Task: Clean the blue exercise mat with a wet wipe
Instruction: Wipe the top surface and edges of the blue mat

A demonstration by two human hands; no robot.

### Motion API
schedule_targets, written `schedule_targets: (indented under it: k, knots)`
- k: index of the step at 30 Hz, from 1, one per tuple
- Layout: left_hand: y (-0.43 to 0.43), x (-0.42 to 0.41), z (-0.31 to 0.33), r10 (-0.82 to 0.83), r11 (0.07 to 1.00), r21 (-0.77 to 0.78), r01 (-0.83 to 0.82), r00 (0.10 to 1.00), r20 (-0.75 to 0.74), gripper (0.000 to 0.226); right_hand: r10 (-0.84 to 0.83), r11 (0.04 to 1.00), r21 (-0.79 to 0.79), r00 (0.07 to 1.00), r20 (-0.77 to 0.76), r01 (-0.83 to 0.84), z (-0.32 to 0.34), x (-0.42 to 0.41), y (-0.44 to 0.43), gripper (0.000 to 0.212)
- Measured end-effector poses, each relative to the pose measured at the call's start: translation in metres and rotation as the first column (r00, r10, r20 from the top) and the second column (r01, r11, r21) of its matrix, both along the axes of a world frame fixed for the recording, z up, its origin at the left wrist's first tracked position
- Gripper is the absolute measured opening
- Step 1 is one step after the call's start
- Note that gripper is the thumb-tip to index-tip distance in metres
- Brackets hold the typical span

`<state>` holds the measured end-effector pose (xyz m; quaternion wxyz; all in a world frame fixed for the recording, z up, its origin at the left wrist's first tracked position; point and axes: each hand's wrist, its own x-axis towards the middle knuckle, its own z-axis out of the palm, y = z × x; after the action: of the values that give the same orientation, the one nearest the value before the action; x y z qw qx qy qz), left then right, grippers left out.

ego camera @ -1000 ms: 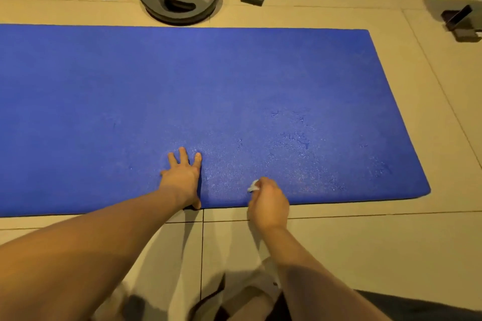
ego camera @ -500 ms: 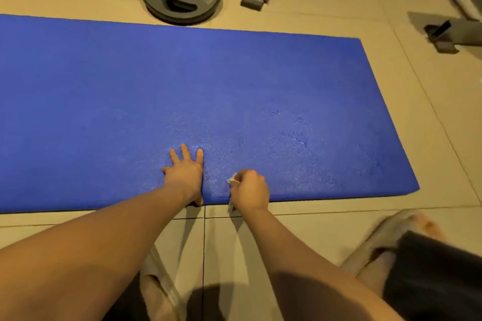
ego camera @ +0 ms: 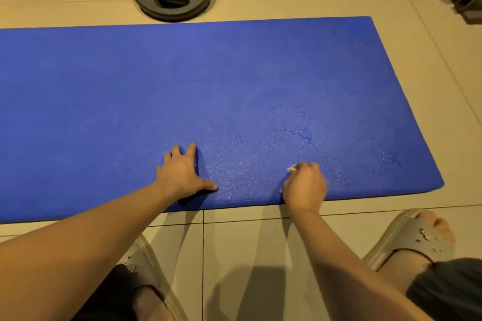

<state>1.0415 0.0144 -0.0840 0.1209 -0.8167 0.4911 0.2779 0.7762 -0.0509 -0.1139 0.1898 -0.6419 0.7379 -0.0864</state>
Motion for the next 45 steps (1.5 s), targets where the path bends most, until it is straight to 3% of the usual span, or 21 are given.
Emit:
schedule_targets:
  k: [3,7,9,12,13,17,20,22,26,28,32,36,40,43,45]
  knots:
    - [-0.008,0.002,-0.002,0.006,0.999,0.036,-0.006,1.000,0.002,0.150,0.224,0.974,-0.004,0.969,0.105,-0.225,-0.003,0.061,0.030,0.015]
    - [-0.024,0.001,-0.008,0.047,0.989,0.138,-0.046,0.999,-0.002,0.163,0.524,0.851,-0.049,0.842,0.127,-0.523,0.000,0.081,0.044,0.020]
    - [-0.028,-0.002,-0.007,0.046,0.986,0.162,-0.045,0.999,-0.002,0.165,0.509,0.859,-0.112,0.858,0.070,-0.500,-0.004,0.053,0.027,0.029]
    - [-0.032,-0.007,-0.009,0.056,0.982,0.182,-0.056,0.998,0.005,0.167,0.277,0.945,-0.181,0.961,0.003,-0.272,-0.007,-0.002,0.000,0.012]
    - [-0.034,-0.007,-0.010,0.055,0.981,0.185,-0.057,0.998,0.012,0.168,0.188,0.968,-0.164,0.982,-0.011,-0.188,-0.008,-0.015,-0.009,0.002]
    - [-0.038,-0.010,-0.011,0.054,0.980,0.190,-0.058,0.998,0.028,0.172,-0.017,0.995,-0.093,0.999,0.051,0.022,-0.008,-0.004,-0.020,0.010]
    - [-0.039,-0.010,-0.012,0.053,0.983,0.177,-0.056,0.998,0.022,0.172,0.094,0.988,-0.132,0.988,0.125,-0.077,-0.008,0.046,-0.003,0.005]
    - [-0.037,-0.009,-0.013,0.058,0.984,0.170,-0.060,0.998,0.014,0.172,0.252,0.960,-0.165,0.956,0.151,-0.227,-0.011,0.078,0.014,0.006]
    - [-0.037,-0.008,-0.013,0.059,0.983,0.176,-0.059,0.998,0.005,0.173,0.549,0.825,-0.214,0.832,0.079,-0.523,-0.008,0.083,0.019,0.008]
    - [-0.039,-0.008,-0.012,0.057,0.979,0.194,-0.056,0.998,0.001,0.173,0.496,0.846,-0.229,0.868,0.004,-0.482,-0.008,0.054,-0.004,0.009]
    - [-0.041,-0.010,-0.011,0.057,0.978,0.202,-0.055,0.998,-0.002,0.173,0.200,0.956,-0.197,0.975,-0.100,-0.216,-0.009,-0.021,-0.054,0.006]
    - [-0.043,-0.010,-0.011,0.060,0.979,0.194,-0.059,0.998,0.001,0.174,0.074,0.984,-0.158,0.997,-0.033,-0.078,-0.010,0.000,-0.047,0.009]
    - [-0.043,-0.010,-0.014,0.061,0.981,0.186,-0.062,0.998,0.010,0.175,0.262,0.957,-0.160,0.958,0.114,-0.242,-0.006,0.080,-0.011,0.012]
    - [-0.042,-0.010,-0.016,0.065,0.981,0.184,-0.067,0.998,0.012,0.176,0.534,0.844,-0.145,0.835,0.134,-0.517,-0.002,0.107,0.005,0.011]
    - [-0.043,-0.009,-0.016,0.065,0.982,0.180,-0.066,0.998,0.011,0.177,0.594,0.804,-0.103,0.791,0.146,-0.585,0.003,0.102,-0.010,0.012]
